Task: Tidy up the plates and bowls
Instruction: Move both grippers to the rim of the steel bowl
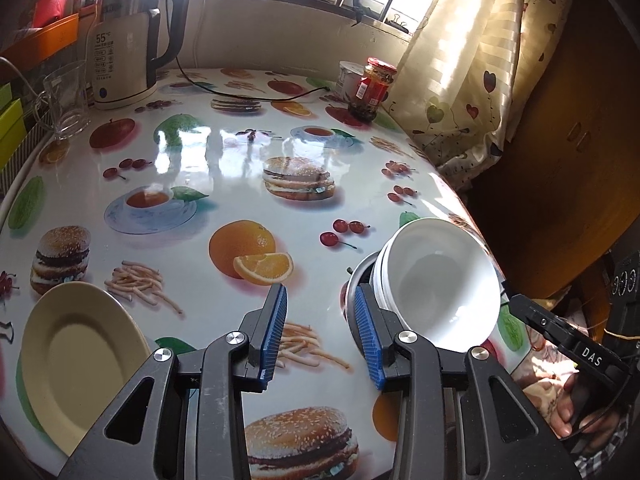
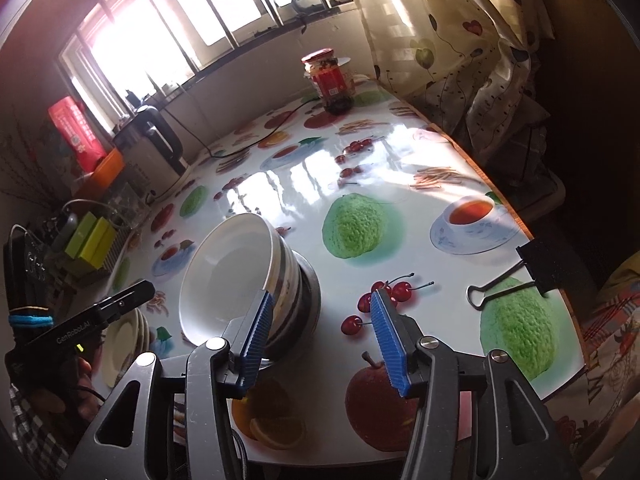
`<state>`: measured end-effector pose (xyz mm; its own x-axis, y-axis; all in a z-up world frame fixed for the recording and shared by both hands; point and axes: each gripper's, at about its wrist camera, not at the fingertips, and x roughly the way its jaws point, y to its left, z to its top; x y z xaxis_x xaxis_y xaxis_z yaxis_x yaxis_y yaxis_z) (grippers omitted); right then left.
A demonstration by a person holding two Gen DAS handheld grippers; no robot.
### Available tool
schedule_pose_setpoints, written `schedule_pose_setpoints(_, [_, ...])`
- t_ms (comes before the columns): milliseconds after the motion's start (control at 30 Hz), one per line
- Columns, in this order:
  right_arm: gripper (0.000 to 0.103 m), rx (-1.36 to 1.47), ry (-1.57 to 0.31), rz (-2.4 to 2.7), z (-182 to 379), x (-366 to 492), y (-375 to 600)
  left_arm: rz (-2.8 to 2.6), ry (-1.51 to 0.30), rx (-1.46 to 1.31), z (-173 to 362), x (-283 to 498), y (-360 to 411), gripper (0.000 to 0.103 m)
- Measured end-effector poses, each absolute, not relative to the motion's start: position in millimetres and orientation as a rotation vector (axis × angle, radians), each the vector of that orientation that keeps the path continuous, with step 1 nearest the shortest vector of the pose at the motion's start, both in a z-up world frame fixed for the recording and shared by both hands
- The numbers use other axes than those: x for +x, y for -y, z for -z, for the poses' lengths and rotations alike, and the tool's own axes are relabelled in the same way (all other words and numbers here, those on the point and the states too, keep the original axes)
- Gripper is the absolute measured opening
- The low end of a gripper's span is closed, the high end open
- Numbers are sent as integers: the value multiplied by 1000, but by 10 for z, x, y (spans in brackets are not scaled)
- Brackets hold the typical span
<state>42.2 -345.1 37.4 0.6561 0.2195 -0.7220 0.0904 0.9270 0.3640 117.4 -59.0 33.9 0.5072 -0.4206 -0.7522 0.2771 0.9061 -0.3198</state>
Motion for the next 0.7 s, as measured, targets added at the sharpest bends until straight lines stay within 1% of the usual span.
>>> schedule_pose_setpoints(133, [51,394,-888,-64,-224,443,3521,435,-992,-198,-202,1191,585,36])
schedule_pose_setpoints(500, [51,389,-919,-125,2,592,3438,435,-1039,-176,-18,1251,691,36])
schedule_pose_setpoints(567, [50,390,-922,-138,28,619,3426,447,-1050,-181,17,1253,711,36])
schedule_pose_setpoints(700, [45,402,-935,-156,90,657,3437,510,-1068,-209,75,1259,764,36])
